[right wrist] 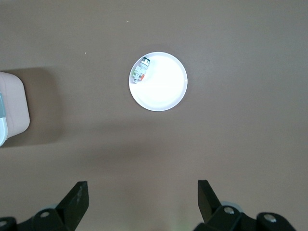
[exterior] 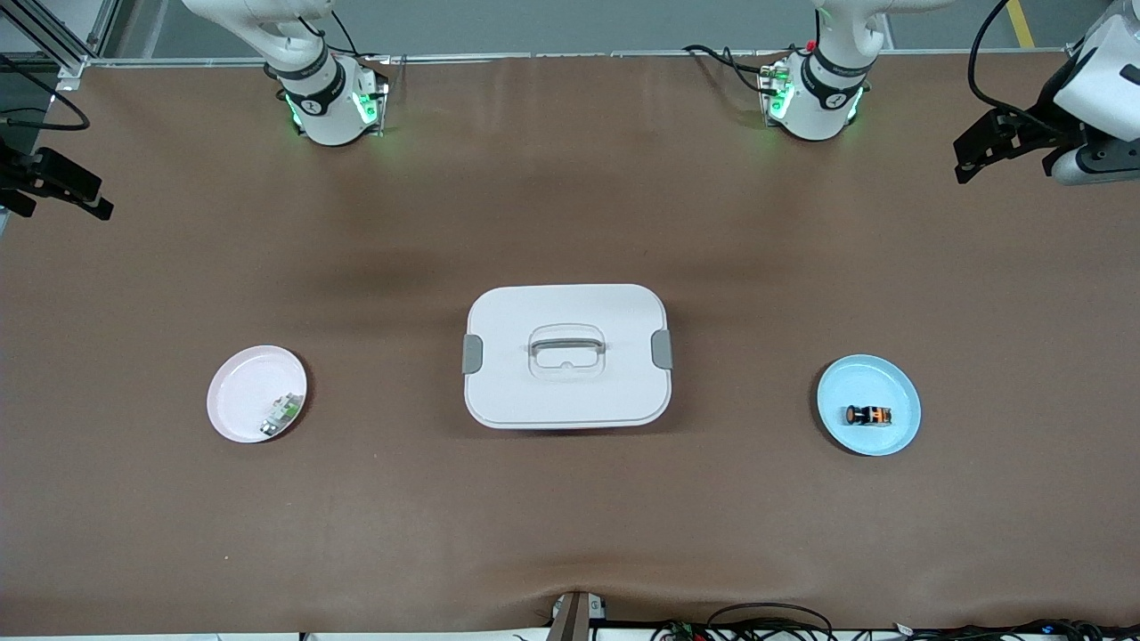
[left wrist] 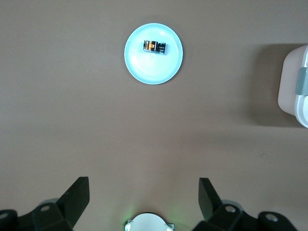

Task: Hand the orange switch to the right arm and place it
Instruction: 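Move the left gripper down over the orange switch on the blue plate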

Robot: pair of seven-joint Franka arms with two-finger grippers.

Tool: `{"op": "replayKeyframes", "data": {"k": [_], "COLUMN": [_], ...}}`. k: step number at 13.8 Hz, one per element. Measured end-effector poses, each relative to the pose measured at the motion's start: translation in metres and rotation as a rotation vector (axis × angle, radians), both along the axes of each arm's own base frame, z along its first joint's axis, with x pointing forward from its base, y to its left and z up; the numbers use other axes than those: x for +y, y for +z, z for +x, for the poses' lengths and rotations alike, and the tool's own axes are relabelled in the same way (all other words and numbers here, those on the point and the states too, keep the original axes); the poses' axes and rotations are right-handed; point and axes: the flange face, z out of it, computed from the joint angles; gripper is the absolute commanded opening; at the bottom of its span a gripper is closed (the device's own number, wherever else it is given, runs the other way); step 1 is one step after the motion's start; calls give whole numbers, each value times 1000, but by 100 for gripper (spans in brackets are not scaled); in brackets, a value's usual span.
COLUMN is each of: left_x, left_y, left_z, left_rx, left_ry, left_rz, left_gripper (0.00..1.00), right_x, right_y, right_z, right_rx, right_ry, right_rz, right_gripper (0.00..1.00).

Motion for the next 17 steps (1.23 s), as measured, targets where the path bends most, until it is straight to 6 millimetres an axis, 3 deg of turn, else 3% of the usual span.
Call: {"op": "replayKeyframes", "data": {"k": [6, 9, 12, 15, 17], "left_x": [0, 5, 18, 51, 52], "left_y": [1, -5, -40, -89, -126], "left_z": [1, 10, 35, 69, 85], "left_rx": [-3, 8, 71, 80, 52], "left_ry": [1, 10, 37, 83, 84], "left_rz": [-1, -3, -23, -78, -84], "left_gripper": [100, 100, 100, 100, 100], "right_x": [0, 0, 0, 1, 1], "right_y": [-1, -1, -1, -1, -1], "right_z": [1, 1, 1, 1, 1], "right_rx": [2, 2, 3, 2, 2], "right_ry": [0, 1, 1, 2, 2], "right_rz": [0, 0, 0, 0, 0], "right_gripper": [100, 100, 100, 100, 100]}}
